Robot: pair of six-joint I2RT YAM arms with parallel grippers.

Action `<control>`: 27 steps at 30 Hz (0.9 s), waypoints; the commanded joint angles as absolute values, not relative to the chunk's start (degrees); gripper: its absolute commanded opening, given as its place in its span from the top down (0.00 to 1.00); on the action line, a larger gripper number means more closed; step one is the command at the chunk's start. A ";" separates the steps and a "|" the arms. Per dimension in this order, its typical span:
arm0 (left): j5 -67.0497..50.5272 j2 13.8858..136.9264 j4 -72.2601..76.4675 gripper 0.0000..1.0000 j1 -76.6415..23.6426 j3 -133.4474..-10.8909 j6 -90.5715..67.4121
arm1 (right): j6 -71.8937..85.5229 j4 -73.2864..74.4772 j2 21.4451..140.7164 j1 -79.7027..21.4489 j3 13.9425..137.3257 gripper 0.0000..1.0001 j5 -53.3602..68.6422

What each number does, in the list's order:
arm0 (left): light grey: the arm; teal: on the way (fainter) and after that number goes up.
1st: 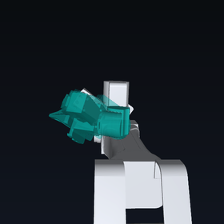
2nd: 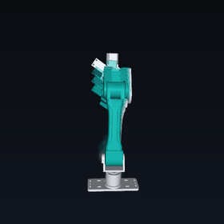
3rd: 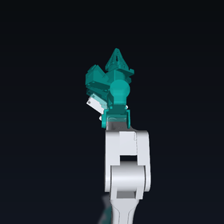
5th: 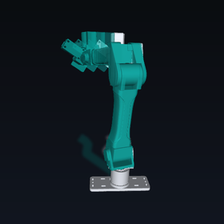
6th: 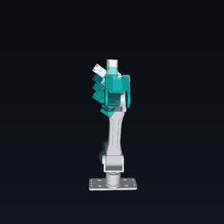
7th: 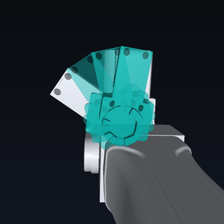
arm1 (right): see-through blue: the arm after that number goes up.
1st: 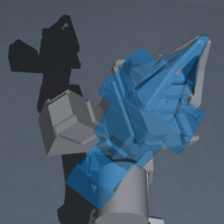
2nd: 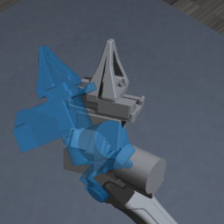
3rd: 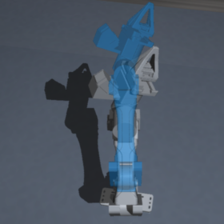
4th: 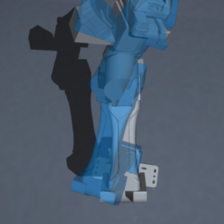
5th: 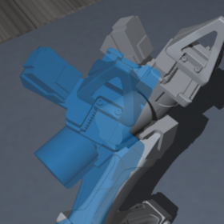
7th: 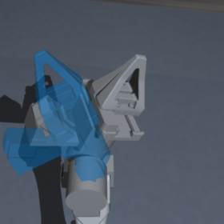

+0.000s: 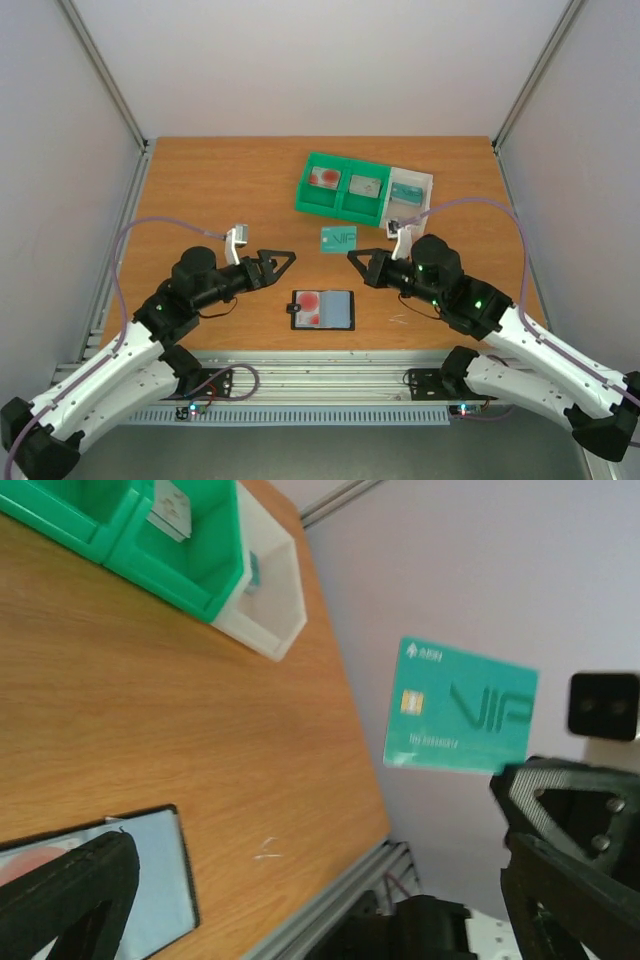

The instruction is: Take the credit cards out of the card holder

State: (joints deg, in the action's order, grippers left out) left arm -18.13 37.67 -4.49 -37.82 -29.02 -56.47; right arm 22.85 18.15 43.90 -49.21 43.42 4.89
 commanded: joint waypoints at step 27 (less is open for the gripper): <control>-15.98 65.50 -14.63 0.01 -37.31 -35.61 -35.46 | 4.21 31.63 80.21 -5.63 67.95 0.99 10.08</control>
State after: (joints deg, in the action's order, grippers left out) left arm -15.62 62.17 -17.89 -37.67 -34.94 -35.97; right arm 6.83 30.55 76.55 -8.97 65.52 10.94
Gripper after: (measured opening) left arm 0.994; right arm 0.016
